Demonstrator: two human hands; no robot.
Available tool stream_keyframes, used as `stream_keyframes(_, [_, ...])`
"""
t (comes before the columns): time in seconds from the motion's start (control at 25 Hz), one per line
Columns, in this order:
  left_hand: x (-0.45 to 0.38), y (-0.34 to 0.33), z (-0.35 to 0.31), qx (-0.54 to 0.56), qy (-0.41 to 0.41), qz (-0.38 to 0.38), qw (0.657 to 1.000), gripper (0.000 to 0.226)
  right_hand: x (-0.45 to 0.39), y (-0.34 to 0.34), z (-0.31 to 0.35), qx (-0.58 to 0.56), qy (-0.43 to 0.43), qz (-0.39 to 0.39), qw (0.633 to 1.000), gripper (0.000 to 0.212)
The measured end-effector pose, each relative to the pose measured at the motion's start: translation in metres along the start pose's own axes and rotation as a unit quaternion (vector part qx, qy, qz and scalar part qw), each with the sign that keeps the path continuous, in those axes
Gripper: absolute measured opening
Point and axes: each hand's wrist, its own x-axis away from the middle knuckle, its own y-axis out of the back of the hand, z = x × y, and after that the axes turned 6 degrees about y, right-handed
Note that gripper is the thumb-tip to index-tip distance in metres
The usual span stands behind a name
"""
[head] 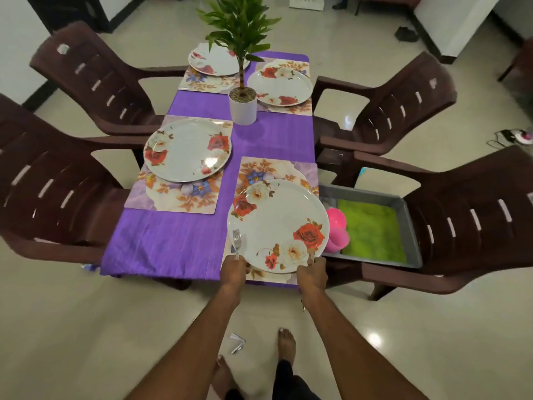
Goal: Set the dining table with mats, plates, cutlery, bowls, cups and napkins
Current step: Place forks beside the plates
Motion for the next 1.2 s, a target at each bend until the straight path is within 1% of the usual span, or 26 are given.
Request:
stream_keyframes(0.12, [0.000, 0.000, 0.003, 0.000, -0.010, 0.006, 1.000, 0.035, -0.004, -0.001, 0.000, -0.020, 0.003, 0.002, 1.000, 0.044])
stream_keyframes(0.36, [-0.006, 0.003, 0.004, -0.005, -0.004, 0.006, 1.000, 0.032, -0.011, -0.003, -0.006, -0.016, 0.021, 0.020, 0.999, 0.041])
stream_keyframes(0.44, [-0.004, 0.003, 0.005, -0.033, -0.019, -0.018, 0.999, 0.029, -0.011, -0.003, -0.008, -0.004, 0.047, 0.010, 0.999, 0.034])
stream_keyframes(0.52, [0.005, 0.004, 0.004, -0.057, -0.037, -0.056, 0.996, 0.021, -0.008, -0.004, -0.015, 0.002, 0.098, -0.023, 0.995, 0.021])
stream_keyframes(0.6, [0.015, 0.006, 0.004, -0.057, -0.053, -0.080, 0.994, 0.017, -0.004, -0.005, -0.026, -0.034, 0.138, -0.042, 0.989, 0.023])
stream_keyframes(0.68, [0.019, 0.008, 0.009, -0.058, -0.067, -0.094, 0.992, 0.017, 0.002, -0.009, -0.031, -0.069, 0.138, -0.005, 0.988, 0.026])
stream_keyframes(0.72, [0.019, 0.007, 0.012, -0.050, -0.073, -0.095, 0.992, 0.017, 0.003, -0.011, -0.033, -0.061, 0.153, 0.022, 0.986, 0.024])
stream_keyframes(0.76, [0.019, 0.007, 0.014, -0.033, -0.079, -0.092, 0.992, 0.018, 0.004, -0.011, -0.033, -0.024, 0.189, 0.052, 0.980, 0.022])
stream_keyframes(0.8, [0.019, 0.007, 0.016, -0.015, -0.084, -0.087, 0.993, 0.020, 0.005, -0.012, -0.032, 0.027, 0.239, 0.083, 0.967, 0.021])
stream_keyframes(0.88, [0.022, 0.007, 0.015, 0.013, -0.098, -0.073, 0.992, 0.027, 0.008, -0.014, -0.028, 0.132, 0.334, 0.145, 0.922, 0.023])
stream_keyframes(0.96, [0.023, 0.008, 0.015, 0.016, -0.106, -0.044, 0.993, 0.029, 0.010, -0.018, -0.026, 0.215, 0.388, 0.205, 0.872, 0.030])
stream_keyframes(1.04, [0.019, 0.012, 0.020, 0.018, -0.101, -0.015, 0.995, 0.024, 0.009, -0.022, -0.025, 0.299, 0.434, 0.247, 0.813, 0.035])
stream_keyframes(1.08, [0.015, 0.014, 0.024, 0.024, -0.095, -0.006, 0.995, 0.020, 0.007, -0.023, -0.027, 0.319, 0.456, 0.258, 0.790, 0.036])
stream_keyframes(1.12, [0.012, 0.016, 0.027, 0.034, -0.085, 0.000, 0.996, 0.017, 0.005, -0.022, -0.027, 0.327, 0.474, 0.264, 0.774, 0.037])
stream_keyframes(1.2, [0.010, 0.019, 0.029, 0.065, -0.054, 0.010, 0.996, 0.017, 0.003, -0.022, -0.026, 0.331, 0.498, 0.271, 0.754, 0.039])
